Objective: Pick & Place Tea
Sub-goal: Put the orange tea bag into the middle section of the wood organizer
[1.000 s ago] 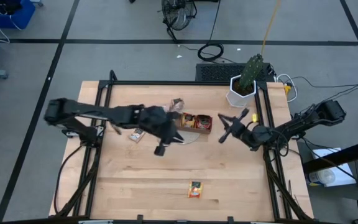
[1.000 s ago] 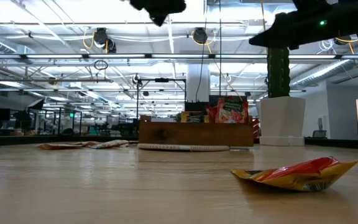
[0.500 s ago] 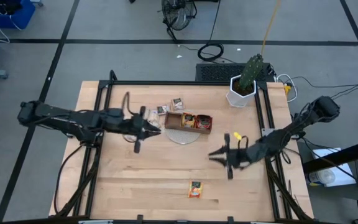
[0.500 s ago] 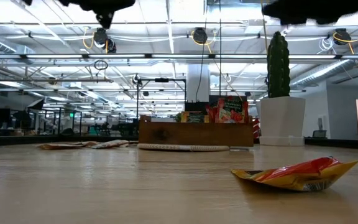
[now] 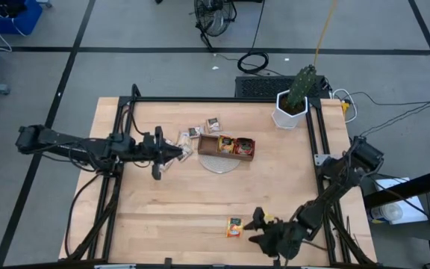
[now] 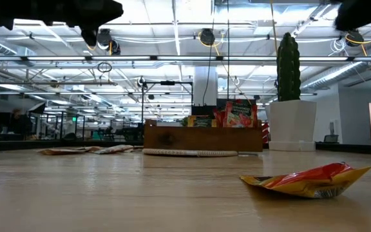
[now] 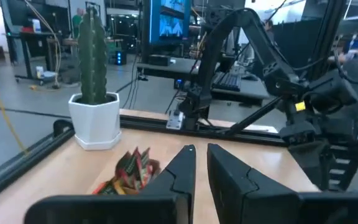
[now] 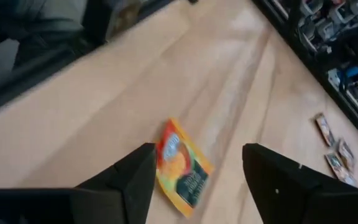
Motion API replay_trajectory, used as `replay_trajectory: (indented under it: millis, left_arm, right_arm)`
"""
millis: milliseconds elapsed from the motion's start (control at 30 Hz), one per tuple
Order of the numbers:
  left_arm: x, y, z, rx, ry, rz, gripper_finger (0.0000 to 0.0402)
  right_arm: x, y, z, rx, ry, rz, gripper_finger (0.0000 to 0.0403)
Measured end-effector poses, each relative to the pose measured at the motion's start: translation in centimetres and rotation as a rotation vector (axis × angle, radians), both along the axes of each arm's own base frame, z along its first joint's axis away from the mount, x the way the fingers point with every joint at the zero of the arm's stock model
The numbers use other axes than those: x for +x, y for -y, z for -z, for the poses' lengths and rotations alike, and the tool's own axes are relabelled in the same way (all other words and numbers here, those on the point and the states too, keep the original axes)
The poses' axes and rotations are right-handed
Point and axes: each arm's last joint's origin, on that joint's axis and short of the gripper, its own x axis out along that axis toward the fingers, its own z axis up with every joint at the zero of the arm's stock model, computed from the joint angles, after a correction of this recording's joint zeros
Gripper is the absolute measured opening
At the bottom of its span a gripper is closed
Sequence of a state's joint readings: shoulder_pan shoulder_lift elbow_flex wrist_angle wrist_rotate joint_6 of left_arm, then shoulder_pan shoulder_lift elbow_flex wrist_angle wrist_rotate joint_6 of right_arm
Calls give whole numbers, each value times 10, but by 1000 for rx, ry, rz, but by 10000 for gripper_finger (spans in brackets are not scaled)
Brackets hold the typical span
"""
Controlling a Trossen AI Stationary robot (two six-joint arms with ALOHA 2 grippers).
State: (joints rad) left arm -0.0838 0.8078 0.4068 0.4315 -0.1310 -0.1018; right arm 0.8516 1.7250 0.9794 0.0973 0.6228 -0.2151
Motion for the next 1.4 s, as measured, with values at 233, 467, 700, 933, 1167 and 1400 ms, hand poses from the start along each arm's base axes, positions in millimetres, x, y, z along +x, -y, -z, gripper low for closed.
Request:
replay_trajectory:
  millis: [233, 467, 700, 933, 1167, 1400]
  left_arm:
    - [3, 1, 5, -122, -25, 5, 47]
    - [4, 1, 8, -161, -50, 7, 47]
    - [4, 1, 10, -159, -67, 5, 47]
    - [4, 1, 11, -156, -82, 4, 47]
    - [4, 1, 12, -151, -88, 1, 47]
    - [4, 1, 12, -147, -88, 0, 47]
  right_arm:
    - [4, 4, 26, 28, -62, 76, 198]
    - [15, 1, 65, 41, -110, 71, 197]
    - [21, 0, 70, 28, -46, 100, 192]
    - [28, 6, 70, 37, -57, 107, 160]
    - [32, 10, 71, 70, -96, 75, 68]
    - [35, 14, 70, 0, -58, 103, 3]
